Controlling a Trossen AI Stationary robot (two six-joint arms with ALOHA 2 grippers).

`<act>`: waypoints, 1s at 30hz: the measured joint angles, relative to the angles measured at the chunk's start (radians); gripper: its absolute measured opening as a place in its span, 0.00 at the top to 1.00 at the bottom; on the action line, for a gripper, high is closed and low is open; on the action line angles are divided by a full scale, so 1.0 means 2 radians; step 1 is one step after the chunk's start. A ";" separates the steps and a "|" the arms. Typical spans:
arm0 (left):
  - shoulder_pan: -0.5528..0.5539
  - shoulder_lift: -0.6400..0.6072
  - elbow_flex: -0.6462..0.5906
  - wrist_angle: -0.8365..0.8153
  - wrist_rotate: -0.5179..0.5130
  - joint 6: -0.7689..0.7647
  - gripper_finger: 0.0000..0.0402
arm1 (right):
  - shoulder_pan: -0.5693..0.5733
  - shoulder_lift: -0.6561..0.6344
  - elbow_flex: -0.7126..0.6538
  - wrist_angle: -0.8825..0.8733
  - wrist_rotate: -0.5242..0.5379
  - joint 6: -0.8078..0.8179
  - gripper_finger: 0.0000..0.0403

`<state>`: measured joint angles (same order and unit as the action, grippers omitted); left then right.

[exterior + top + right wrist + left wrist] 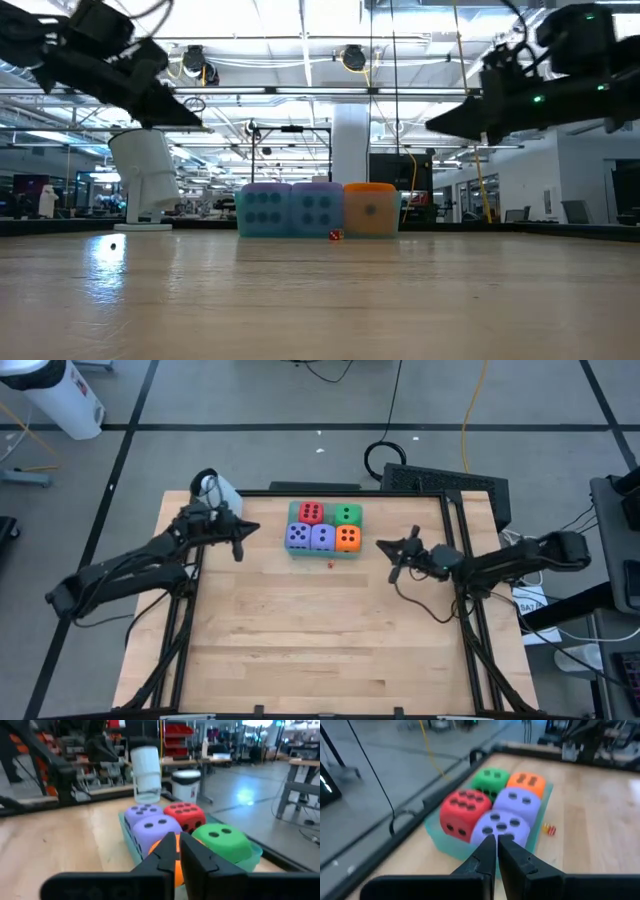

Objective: Pick & Place Dice
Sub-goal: Put the small red die into the blue bin

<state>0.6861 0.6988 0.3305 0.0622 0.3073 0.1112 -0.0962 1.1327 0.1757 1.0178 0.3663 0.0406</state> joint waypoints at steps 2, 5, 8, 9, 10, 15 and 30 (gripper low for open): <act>0.002 -0.036 0.000 -0.012 0.001 0.000 0.94 | 0.000 -0.039 -0.016 -0.003 0.000 0.000 0.99; 0.002 -0.077 0.000 -0.038 0.007 0.009 0.94 | 0.000 -0.099 -0.032 -0.020 0.001 -0.002 0.99; 0.002 -0.106 0.000 -0.056 0.013 0.013 0.94 | 0.000 -0.154 -0.035 -0.068 0.003 -0.003 0.99; 0.002 -0.112 0.000 -0.059 0.013 0.012 0.94 | 0.000 -0.167 -0.035 -0.085 0.003 -0.003 1.00; 0.002 -0.116 0.000 -0.061 0.014 0.009 0.94 | 0.000 -0.177 -0.035 -0.097 0.003 -0.003 1.00; 0.002 -0.116 0.000 -0.061 0.014 -0.013 0.94 | 0.000 -0.183 -0.035 -0.112 0.004 -0.016 1.00; 0.002 -0.111 0.000 -0.057 0.012 -0.027 0.94 | 0.001 0.020 0.048 -0.087 -0.066 -0.009 1.00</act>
<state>0.6895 0.4778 0.3305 -0.0509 0.3309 0.0573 -0.0950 1.1724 0.2724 0.8437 0.2338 0.0223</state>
